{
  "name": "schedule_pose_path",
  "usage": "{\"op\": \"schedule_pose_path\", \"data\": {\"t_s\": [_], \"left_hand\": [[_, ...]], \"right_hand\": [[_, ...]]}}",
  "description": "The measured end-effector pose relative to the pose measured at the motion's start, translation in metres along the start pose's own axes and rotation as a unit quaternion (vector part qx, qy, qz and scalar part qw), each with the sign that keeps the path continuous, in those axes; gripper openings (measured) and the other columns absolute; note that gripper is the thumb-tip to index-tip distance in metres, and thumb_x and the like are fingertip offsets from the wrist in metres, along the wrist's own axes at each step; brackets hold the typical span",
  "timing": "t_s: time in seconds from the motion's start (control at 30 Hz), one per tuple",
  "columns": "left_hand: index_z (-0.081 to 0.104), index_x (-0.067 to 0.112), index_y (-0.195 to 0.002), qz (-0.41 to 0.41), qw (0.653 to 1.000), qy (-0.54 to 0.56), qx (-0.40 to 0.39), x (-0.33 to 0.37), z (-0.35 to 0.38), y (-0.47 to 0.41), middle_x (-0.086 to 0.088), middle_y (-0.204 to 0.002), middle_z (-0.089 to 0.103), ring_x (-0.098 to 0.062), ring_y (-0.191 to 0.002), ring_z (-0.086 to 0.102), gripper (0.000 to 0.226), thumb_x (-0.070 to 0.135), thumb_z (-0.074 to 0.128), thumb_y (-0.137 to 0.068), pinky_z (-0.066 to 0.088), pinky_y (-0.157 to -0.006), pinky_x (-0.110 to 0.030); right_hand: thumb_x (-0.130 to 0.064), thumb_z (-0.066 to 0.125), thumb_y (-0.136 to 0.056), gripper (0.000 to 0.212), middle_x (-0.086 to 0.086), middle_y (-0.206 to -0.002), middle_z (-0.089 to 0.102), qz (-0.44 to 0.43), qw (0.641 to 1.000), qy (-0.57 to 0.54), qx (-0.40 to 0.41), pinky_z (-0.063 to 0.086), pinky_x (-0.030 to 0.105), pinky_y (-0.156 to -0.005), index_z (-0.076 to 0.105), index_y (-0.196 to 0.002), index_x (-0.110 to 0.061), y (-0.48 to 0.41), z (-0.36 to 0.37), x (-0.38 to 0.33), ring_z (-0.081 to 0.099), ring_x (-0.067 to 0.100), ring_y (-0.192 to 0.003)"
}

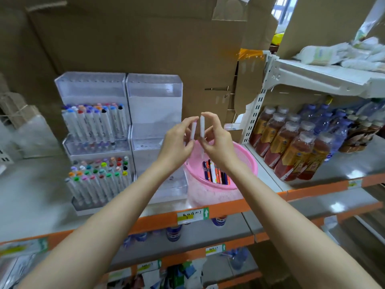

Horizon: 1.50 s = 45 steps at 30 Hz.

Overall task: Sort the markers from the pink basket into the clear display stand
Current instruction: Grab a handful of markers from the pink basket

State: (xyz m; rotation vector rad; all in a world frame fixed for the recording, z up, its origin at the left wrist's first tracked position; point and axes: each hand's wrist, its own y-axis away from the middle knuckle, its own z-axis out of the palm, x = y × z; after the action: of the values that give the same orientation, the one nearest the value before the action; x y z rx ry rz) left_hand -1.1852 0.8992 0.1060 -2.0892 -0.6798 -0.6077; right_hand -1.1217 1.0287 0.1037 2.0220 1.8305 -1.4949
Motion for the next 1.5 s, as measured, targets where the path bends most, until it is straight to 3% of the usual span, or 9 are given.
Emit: {"op": "schedule_pose_path", "data": {"t_s": [0.13,0.3,0.5,0.63,0.77,0.97,1.07,1.2,1.5], "left_hand": [[0.051,0.027,-0.131,0.011,1.000,-0.003,0.027,-0.006,-0.051,0.006,0.001,-0.096,0.061,-0.012,-0.079,0.064,0.060,-0.001,0.064,-0.080,0.053,-0.076,-0.022],[0.051,0.024,-0.131,0.008,0.997,-0.021,0.080,-0.023,-0.111,0.013,0.001,-0.095,0.058,-0.008,-0.076,0.061,0.057,-0.001,0.064,-0.081,0.044,-0.067,-0.002],[0.049,0.025,-0.133,-0.005,0.994,-0.037,0.098,-0.052,-0.162,0.018,-0.002,-0.099,0.057,-0.015,-0.082,0.062,0.056,0.003,0.066,-0.084,0.057,-0.075,-0.028],[0.049,0.026,-0.132,0.005,0.993,-0.028,0.115,-0.065,-0.181,0.012,-0.003,-0.100,0.058,-0.012,-0.084,0.062,0.055,0.004,0.066,-0.084,0.050,-0.073,-0.011],[0.052,0.026,-0.129,0.031,0.992,-0.012,0.119,-0.073,-0.189,0.002,0.004,-0.097,0.057,-0.007,-0.081,0.059,0.052,0.007,0.069,-0.084,0.045,-0.069,-0.003],[0.053,0.028,-0.128,0.044,0.991,0.035,0.119,-0.082,-0.188,-0.012,0.006,-0.094,0.056,-0.003,-0.079,0.062,0.053,0.006,0.070,-0.083,0.049,-0.067,-0.006],[0.052,0.027,-0.128,0.039,0.992,0.040,0.115,-0.086,-0.183,-0.018,0.002,-0.096,0.058,-0.004,-0.080,0.063,0.053,0.005,0.070,-0.083,0.051,-0.065,-0.009],[0.051,0.022,-0.129,0.050,0.992,0.002,0.114,-0.089,-0.179,-0.021,0.001,-0.095,0.059,-0.008,-0.080,0.064,0.054,0.007,0.072,-0.081,0.055,-0.073,-0.015],[0.053,0.019,-0.128,0.077,0.989,-0.072,0.105,-0.097,-0.174,-0.020,0.002,-0.092,0.060,-0.007,-0.079,0.060,0.054,0.002,0.072,-0.080,0.049,-0.074,-0.006]], "right_hand": [[-0.002,0.064,-0.080,0.061,-0.003,-0.068,0.055,-0.033,0.999,-0.007,0.005,0.053,0.036,-0.066,0.042,-0.132,-0.024,-0.007,0.026,-0.039,0.060,0.014,-0.063],[-0.004,0.068,-0.082,0.061,0.004,-0.079,0.058,-0.060,0.998,-0.014,0.003,0.054,0.039,-0.068,0.042,-0.133,-0.023,-0.016,0.060,-0.082,0.061,0.016,-0.065],[-0.004,0.066,-0.084,0.058,-0.002,-0.078,0.053,-0.074,0.997,-0.013,0.018,0.050,0.031,-0.063,0.042,-0.134,-0.022,-0.031,0.104,-0.123,0.062,0.017,-0.067],[-0.002,0.065,-0.084,0.059,0.001,-0.078,0.055,-0.076,0.996,-0.028,0.036,0.051,0.031,-0.062,0.041,-0.135,-0.020,-0.044,0.127,-0.141,0.061,0.018,-0.068],[-0.003,0.066,-0.084,0.060,0.010,-0.079,0.058,-0.080,0.995,-0.033,0.052,0.054,0.040,-0.062,0.040,-0.135,-0.019,-0.057,0.140,-0.145,0.062,0.022,-0.067],[-0.002,0.065,-0.085,0.058,0.010,-0.079,0.056,-0.068,0.996,-0.031,0.058,0.054,0.037,-0.062,0.040,-0.134,-0.020,-0.072,0.150,-0.134,0.060,0.021,-0.067],[-0.003,0.065,-0.087,0.056,0.002,-0.076,0.053,-0.059,0.996,-0.030,0.057,0.052,0.037,-0.062,0.040,-0.135,-0.018,-0.077,0.152,-0.127,0.059,0.020,-0.067],[-0.006,0.065,-0.087,0.055,-0.008,-0.074,0.048,-0.050,0.997,-0.029,0.047,0.052,0.037,-0.064,0.039,-0.134,-0.018,-0.081,0.155,-0.121,0.058,0.020,-0.068],[0.000,0.064,-0.084,0.059,0.010,-0.087,0.058,-0.054,0.997,-0.050,0.028,0.055,0.042,-0.069,0.039,-0.133,-0.023,-0.081,0.161,-0.117,0.061,0.023,-0.075]]}}
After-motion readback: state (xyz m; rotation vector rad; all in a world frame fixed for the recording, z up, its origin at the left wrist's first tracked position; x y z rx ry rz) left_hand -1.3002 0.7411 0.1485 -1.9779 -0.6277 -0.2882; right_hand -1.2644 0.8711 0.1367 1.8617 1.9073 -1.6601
